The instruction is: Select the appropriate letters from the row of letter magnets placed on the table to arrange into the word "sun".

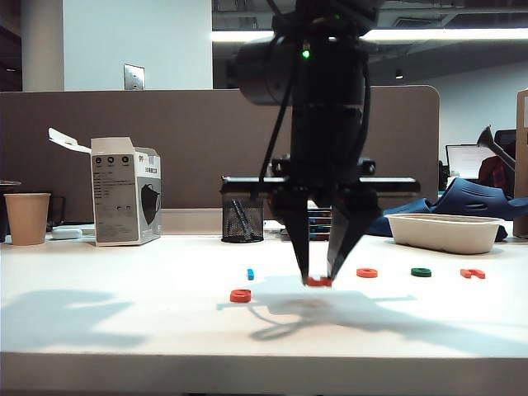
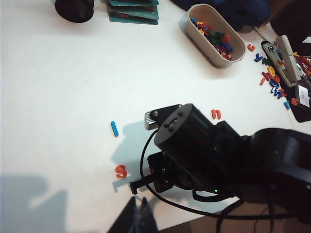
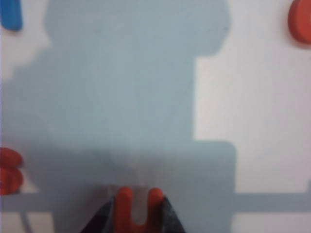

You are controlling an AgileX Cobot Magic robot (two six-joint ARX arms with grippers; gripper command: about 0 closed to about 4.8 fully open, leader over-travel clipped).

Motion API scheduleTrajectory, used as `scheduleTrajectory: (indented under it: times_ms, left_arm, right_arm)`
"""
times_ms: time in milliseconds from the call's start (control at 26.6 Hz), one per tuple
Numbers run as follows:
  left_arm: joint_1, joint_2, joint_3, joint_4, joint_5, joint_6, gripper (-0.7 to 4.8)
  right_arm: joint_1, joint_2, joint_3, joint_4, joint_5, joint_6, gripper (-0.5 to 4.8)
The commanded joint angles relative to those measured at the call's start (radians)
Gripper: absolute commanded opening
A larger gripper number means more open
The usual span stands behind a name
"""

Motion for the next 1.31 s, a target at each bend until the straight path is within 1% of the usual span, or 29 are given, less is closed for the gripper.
scheduleTrajectory:
  times_ms: [38, 188, 338, 563, 788, 863, 901, 938, 1051, 1089, 1239, 1314]
  left_arm:
    - [0.002, -0.003, 0.003, 0.010, -0.002, 0.002, -0.04]
    - [0.002, -0.003, 0.004, 0.010, -0.002, 0.002, -0.04]
    - [0.002, -0.003, 0.004, 0.010, -0.002, 0.002, -0.04]
    - [0.002, -0.003, 0.004, 0.008, 0.000, 0.002, -0.04]
    - [0.002, -0.003, 0.004, 0.000, 0.000, 0.002, -0.04]
    - [0.002, -0.003, 0.004, 0.000, 0.000, 0.002, -0.04]
    - [0.002, -0.003, 0.003, 0.000, 0.000, 0.002, -0.04]
    - [0.002, -0.003, 0.004, 0.000, 0.000, 0.002, -0.04]
    - [0.002, -0.003, 0.003, 0.000, 0.000, 0.002, -0.04]
    - [0.002, -0.003, 0.003, 0.000, 0.000, 0.002, -0.04]
    - [0.002, -0.003, 0.003, 0.000, 0.000, 0.002, -0.04]
    - [0.002, -0.003, 0.003, 0.000, 0.000, 0.004, -0.04]
  right_arm:
    - [0.011, -0.003, -0.032, 0.033, 0.007, 0.034, 1.06]
    - [0.010, -0.003, -0.064, 0.066, 0.006, 0.034, 1.06]
    - [0.009, -0.003, -0.066, 0.074, 0.008, 0.030, 1.06]
    - [0.008, -0.003, -0.065, 0.138, 0.005, 0.030, 1.06]
    - [0.008, -0.003, -0.065, 0.139, 0.005, 0.029, 1.10]
    - [0.008, -0.003, -0.065, 0.139, 0.004, 0.029, 1.33]
    - [0.008, -0.003, -0.065, 0.138, 0.004, 0.027, 1.67]
    - [0.008, -0.003, -0.065, 0.138, 0.003, 0.025, 1.82]
    - [0.008, -0.004, -0.064, 0.139, -0.016, 0.015, 1.98]
    - [0.008, -0.005, -0.064, 0.139, -0.019, 0.013, 2.13]
    - [0.006, -0.037, -0.063, 0.137, -0.017, -0.006, 2.15]
    - [-0.007, -0.082, -0.063, 0.137, -0.005, -0.037, 2.15]
